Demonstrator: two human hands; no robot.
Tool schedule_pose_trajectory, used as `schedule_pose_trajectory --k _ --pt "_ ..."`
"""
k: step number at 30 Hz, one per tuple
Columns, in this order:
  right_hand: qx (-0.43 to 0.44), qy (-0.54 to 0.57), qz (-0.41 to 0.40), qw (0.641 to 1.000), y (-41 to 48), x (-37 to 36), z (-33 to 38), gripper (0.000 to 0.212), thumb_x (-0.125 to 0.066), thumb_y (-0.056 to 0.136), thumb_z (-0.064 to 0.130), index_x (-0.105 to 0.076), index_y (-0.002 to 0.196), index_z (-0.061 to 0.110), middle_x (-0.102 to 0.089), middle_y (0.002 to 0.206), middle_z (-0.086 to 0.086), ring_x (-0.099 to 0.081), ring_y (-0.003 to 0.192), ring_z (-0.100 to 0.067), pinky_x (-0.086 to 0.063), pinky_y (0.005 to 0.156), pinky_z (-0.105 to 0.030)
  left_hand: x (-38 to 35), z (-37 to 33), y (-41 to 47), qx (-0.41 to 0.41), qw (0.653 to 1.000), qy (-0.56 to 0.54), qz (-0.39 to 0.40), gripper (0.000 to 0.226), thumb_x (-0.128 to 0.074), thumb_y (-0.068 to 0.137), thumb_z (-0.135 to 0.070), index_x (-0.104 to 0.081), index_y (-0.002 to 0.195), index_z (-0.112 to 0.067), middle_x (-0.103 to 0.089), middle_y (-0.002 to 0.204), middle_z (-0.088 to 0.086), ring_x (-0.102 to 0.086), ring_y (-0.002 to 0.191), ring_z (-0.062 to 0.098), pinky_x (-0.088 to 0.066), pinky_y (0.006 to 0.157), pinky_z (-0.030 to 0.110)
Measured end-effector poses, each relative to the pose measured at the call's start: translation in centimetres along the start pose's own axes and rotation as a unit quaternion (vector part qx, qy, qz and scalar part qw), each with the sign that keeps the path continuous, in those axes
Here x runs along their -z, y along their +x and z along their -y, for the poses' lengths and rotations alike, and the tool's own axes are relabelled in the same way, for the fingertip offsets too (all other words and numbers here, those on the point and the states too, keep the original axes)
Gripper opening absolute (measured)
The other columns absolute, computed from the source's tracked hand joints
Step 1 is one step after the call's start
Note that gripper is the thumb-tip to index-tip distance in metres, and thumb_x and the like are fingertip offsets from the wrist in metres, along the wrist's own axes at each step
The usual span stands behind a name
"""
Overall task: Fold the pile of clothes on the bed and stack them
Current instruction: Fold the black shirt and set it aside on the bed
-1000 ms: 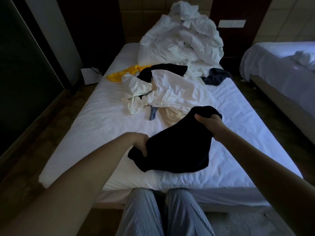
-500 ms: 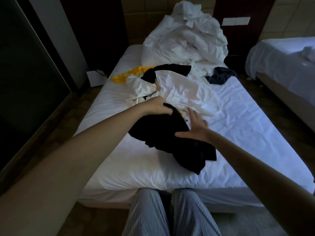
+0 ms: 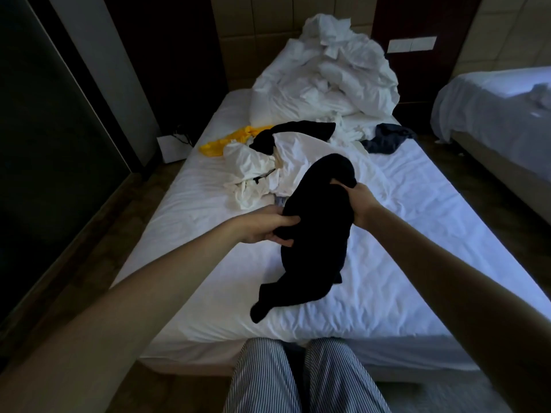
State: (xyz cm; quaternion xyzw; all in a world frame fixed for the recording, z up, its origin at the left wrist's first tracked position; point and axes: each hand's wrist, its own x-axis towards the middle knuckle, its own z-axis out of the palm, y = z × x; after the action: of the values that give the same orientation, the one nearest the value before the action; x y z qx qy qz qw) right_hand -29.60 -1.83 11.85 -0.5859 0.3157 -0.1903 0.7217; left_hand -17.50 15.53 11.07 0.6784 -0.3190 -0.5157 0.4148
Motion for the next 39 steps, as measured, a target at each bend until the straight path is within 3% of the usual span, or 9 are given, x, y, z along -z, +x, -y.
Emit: schedule_pose_trajectory --k 3,7,10,14,22,29,31,36,39 --pt "-0.068 -0.056 -0.015 0.996 0.2 -0.5 -0.8 0.02 -0.044 0.099 0.021 -0.053 0.095 0.003 -0.051 0.078 -0.008 -0.059 0.052 -0.011 -0.043 0.042 -0.015 -2.0 -2.1 0.0 -0.02 0.99 -0.129 -0.047 0.02 -0.036 0.103 -0.019 -0.055 0.1 -0.012 -0.063 0.064 -0.004 -0.063 0.056 0.007 -0.054 0.053 0.022" --pt "0.015 -0.14 -0.146 0.979 -1.3 -1.3 -2.4 0.043 -0.05 0.091 0.042 -0.05 0.115 0.006 -0.046 0.123 -0.015 -0.049 0.114 -0.023 -0.038 0.098 -0.033 -1.7 -5.2 0.4 -0.026 0.937 -0.331 -0.108 0.028 -0.031 0.104 -0.017 -0.047 0.082 -0.011 -0.047 0.041 -0.002 -0.046 0.031 0.006 -0.039 0.034 0.017" --pt "0.063 -0.018 -0.013 0.998 -4.7 -2.8 -3.0 0.04 -0.046 0.089 0.056 -0.055 0.102 0.019 -0.058 0.11 -0.004 -0.057 0.105 -0.016 -0.045 0.095 -0.032 -2.3 -6.9 1.4 0.015 0.912 -0.376 -0.166 0.018 -0.033 0.104 -0.02 -0.046 0.1 -0.008 -0.05 0.054 0.005 -0.048 0.035 0.009 -0.041 0.034 0.018" --pt "0.047 -0.02 0.106 0.993 -6.4 -4.4 -3.0 0.048 -0.046 0.09 0.053 -0.047 0.129 0.025 -0.058 0.124 0.0 -0.057 0.114 -0.016 -0.049 0.094 -0.039 -3.8 -7.7 2.3 0.015 0.939 -0.273 -0.211 0.012 -0.047 0.099 -0.011 -0.049 0.09 -0.005 -0.049 0.078 0.009 -0.048 0.059 0.012 -0.048 0.04 0.018" --pt "0.031 -0.03 -0.008 0.999 -4.1 -1.1 -0.6 0.019 -0.044 0.097 0.006 -0.059 0.11 0.004 -0.051 0.067 -0.006 -0.05 0.047 -0.011 -0.036 0.041 -0.018 0.2 -7.9 0.7 -0.074 0.932 -0.194 -0.298 0.011 -0.071 0.082 -0.008 -0.064 0.089 -0.004 -0.065 0.082 0.008 -0.065 0.064 0.015 -0.053 0.057 0.023" --pt "0.138 -0.307 0.092 0.937 -4.6 3.1 3.6 0.026 -0.051 0.095 0.028 -0.059 0.083 0.006 -0.05 0.066 -0.001 -0.05 0.056 -0.011 -0.036 0.054 -0.02 2.2 -7.9 -1.0 -0.164 0.937 -0.107 -0.29 0.013 -0.06 0.089 -0.021 -0.055 0.084 -0.011 -0.049 0.079 0.011 -0.054 0.075 0.024 -0.043 0.068 0.031" --pt "0.14 -0.387 0.144 0.9 -4.6 3.3 4.4 0.011 -0.057 0.092 0.026 -0.055 0.096 0.017 -0.055 0.078 0.004 -0.055 0.065 -0.003 -0.04 0.057 -0.015 2.0 -7.8 -1.3 -0.175 0.944 -0.031 -0.28 0.017 -0.058 0.093 -0.028 -0.052 0.091 -0.012 -0.045 0.076 0.012 -0.052 0.071 0.024 -0.041 0.067 0.029" --pt "0.082 -0.507 0.256 0.819 -3.6 5.5 4.8 0.078 -0.073 0.079 0.016 -0.022 0.138 0.013 -0.05 0.123 -0.007 -0.058 0.102 -0.018 -0.05 0.077 -0.027 2.9 -7.0 -2.4 -0.113 0.964 0.072 -0.23 0.024 -0.052 0.097 -0.025 -0.049 0.078 -0.01 -0.044 0.067 0.001 -0.048 0.06 0.011 -0.036 0.054 0.021" --pt "0.03 -0.539 0.26 0.801 -3.5 7.0 4.6 0.083 -0.072 0.081 0.014 -0.016 0.142 0.017 -0.034 0.128 -0.002 -0.05 0.115 -0.027 -0.047 0.092 -0.036 4.3 -5.8 -3.3 -0.097 0.962 0.109 -0.229 0.018 -0.046 0.099 -0.029 -0.05 0.095 -0.012 -0.044 0.07 0.002 -0.045 0.062 0.014 -0.035 0.055 0.025"
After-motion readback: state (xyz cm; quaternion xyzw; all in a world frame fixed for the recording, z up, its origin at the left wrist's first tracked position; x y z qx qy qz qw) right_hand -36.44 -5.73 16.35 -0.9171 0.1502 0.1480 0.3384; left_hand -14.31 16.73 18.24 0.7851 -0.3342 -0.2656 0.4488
